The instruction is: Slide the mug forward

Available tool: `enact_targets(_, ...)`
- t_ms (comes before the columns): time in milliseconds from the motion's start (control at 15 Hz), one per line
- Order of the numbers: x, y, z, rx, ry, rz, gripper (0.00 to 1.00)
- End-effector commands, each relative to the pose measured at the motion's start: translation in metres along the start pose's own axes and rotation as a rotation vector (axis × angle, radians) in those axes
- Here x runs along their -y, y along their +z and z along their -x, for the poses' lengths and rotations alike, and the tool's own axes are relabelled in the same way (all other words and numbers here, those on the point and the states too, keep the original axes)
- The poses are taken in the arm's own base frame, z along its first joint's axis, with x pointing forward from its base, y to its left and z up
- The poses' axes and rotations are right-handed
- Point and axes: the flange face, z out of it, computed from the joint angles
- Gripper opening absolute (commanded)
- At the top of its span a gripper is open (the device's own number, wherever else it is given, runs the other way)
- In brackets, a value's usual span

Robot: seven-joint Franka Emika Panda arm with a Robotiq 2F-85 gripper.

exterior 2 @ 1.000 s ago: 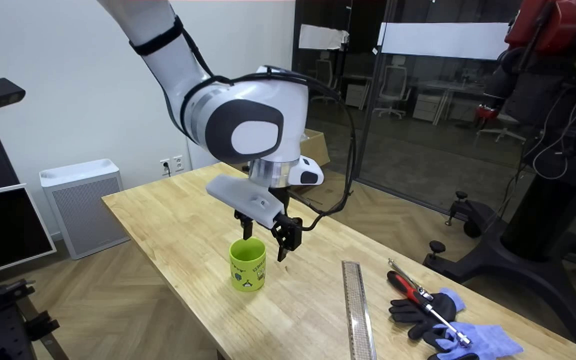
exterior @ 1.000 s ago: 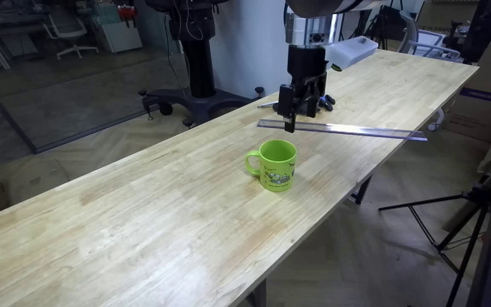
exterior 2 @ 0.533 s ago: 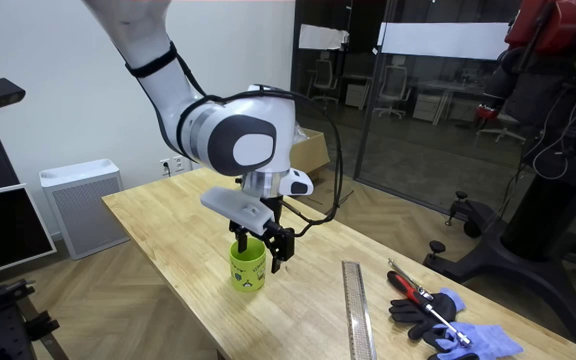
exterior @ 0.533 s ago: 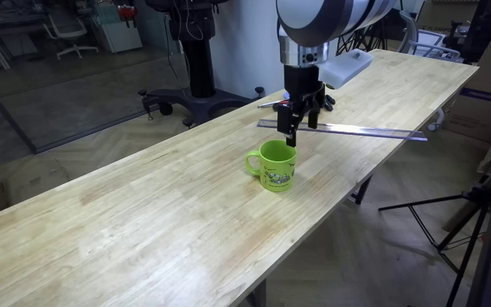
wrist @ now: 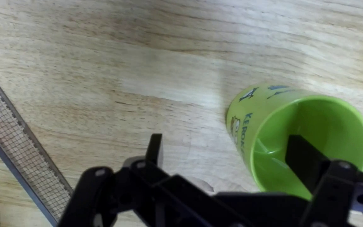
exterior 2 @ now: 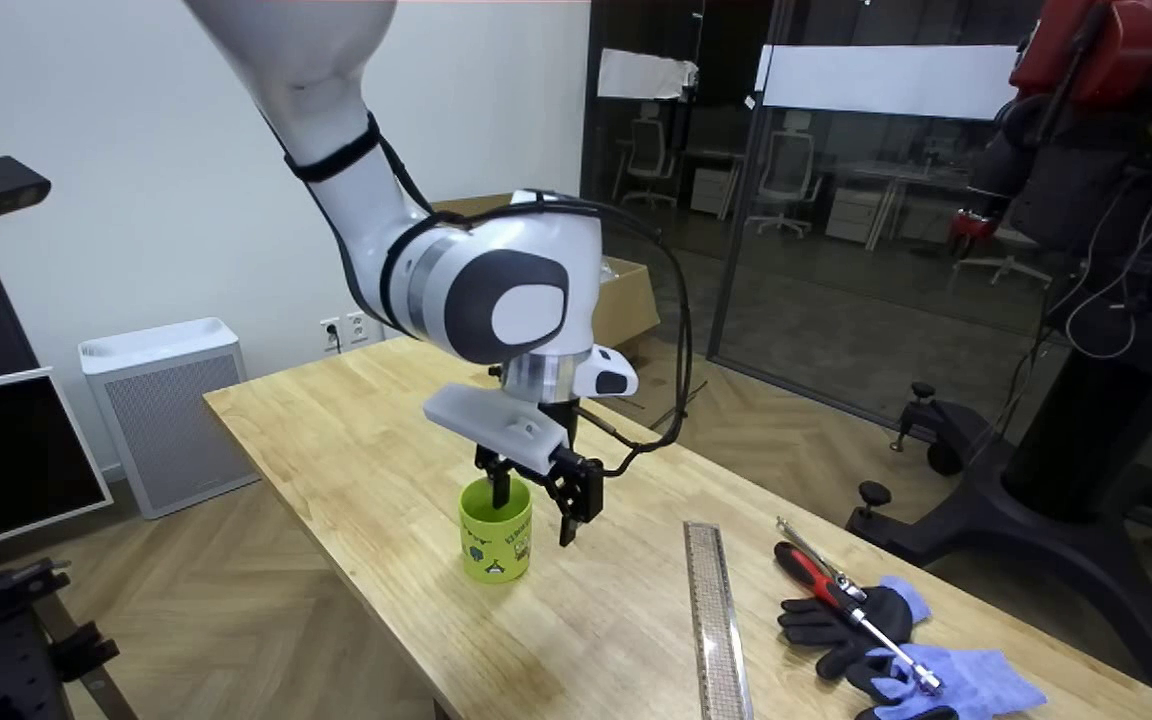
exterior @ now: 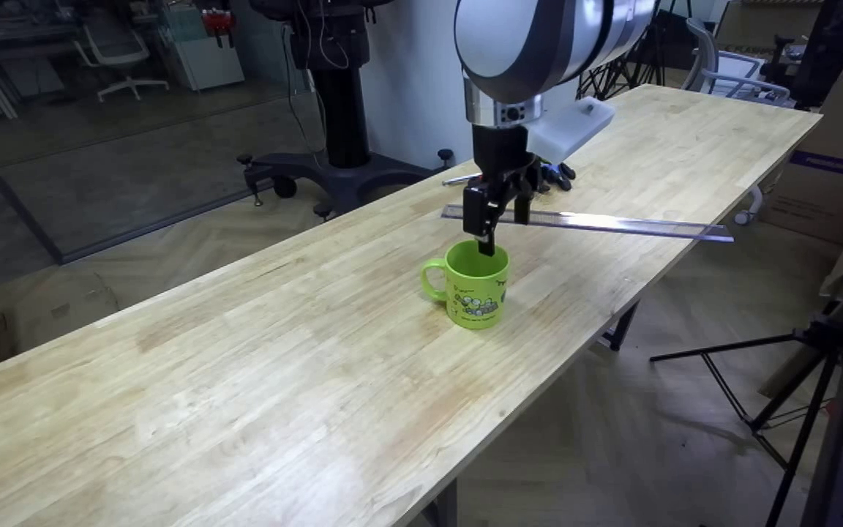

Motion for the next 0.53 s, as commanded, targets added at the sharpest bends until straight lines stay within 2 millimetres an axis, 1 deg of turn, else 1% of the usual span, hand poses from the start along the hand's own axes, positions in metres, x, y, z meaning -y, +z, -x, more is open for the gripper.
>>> enact_targets(0,-0.002,0.008,-0.023,0.003,-0.011,0.0,1.0)
enact_targets(67,-0.002,0.01,-0.026,0.006,-0.016,-0.001,1.0)
enact_targets(133,-0.001,0.013,-0.03,0.004,-0.019,-0.001,0.75)
enact_targets(200,-0.001,0.014,-0.033,0.005,-0.023,-0.003,0.74)
enact_targets(267,0.0,0.017,-0.036,0.002,-0.027,-0.003,0.68)
enact_targets(467,0.007,0.019,-0.041,-0.005,-0.042,-0.006,0.45)
